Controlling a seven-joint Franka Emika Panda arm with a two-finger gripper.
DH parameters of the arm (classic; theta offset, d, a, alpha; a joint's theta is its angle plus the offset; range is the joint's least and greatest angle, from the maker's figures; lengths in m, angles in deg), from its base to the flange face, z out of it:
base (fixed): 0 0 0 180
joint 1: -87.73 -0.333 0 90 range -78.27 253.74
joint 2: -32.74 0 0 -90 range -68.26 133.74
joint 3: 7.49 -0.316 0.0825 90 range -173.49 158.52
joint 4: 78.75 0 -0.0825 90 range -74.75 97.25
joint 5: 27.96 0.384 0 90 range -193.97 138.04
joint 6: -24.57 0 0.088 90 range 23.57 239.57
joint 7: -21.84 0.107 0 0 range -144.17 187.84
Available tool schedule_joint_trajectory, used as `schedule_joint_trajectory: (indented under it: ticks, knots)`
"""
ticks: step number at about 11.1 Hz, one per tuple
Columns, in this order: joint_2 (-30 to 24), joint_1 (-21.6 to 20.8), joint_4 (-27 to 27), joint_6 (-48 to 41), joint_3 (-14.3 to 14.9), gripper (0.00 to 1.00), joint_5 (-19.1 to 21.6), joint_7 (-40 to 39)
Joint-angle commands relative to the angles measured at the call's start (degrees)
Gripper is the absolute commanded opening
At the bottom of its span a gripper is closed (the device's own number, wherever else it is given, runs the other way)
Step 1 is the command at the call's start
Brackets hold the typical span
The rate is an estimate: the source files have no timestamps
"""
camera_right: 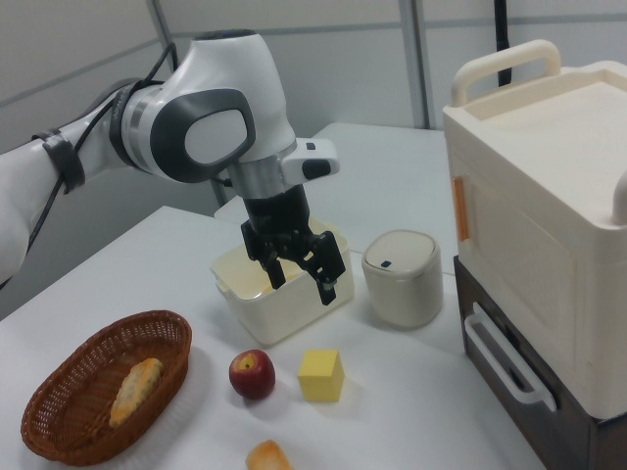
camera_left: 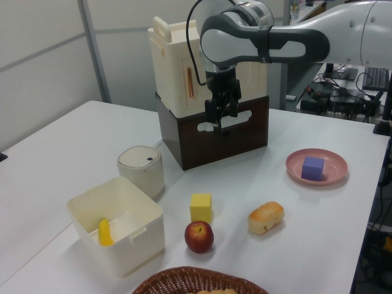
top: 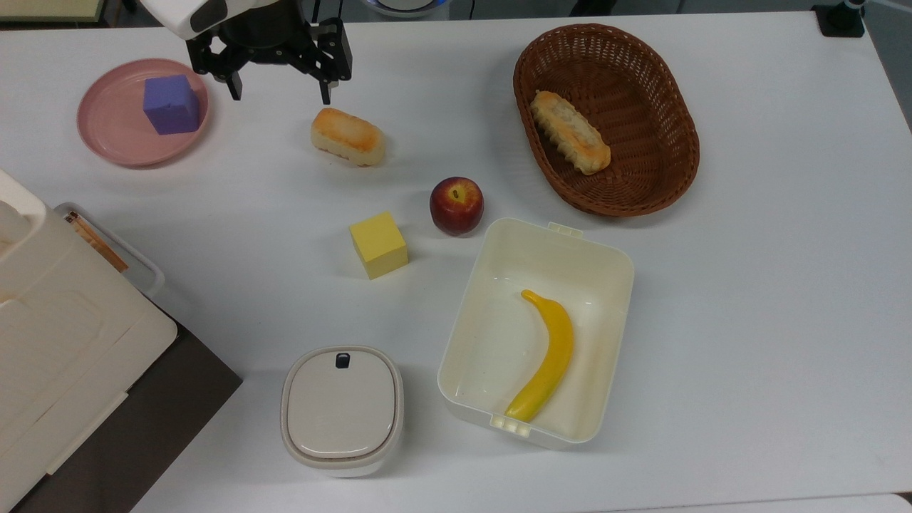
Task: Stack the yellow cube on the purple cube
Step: 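Move the open gripper toward the yellow cube beside the apple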
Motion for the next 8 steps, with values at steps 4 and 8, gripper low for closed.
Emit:
schedule_joint_trajectory:
  ticks: [4,8]
  knots:
    - [-5.8,0.2,5.3,1.4,0.7,1.0,1.6,-1.1]
    - [-11.6,0.2,13.0,3.5,0.5,1.0,1.6,-1.9]
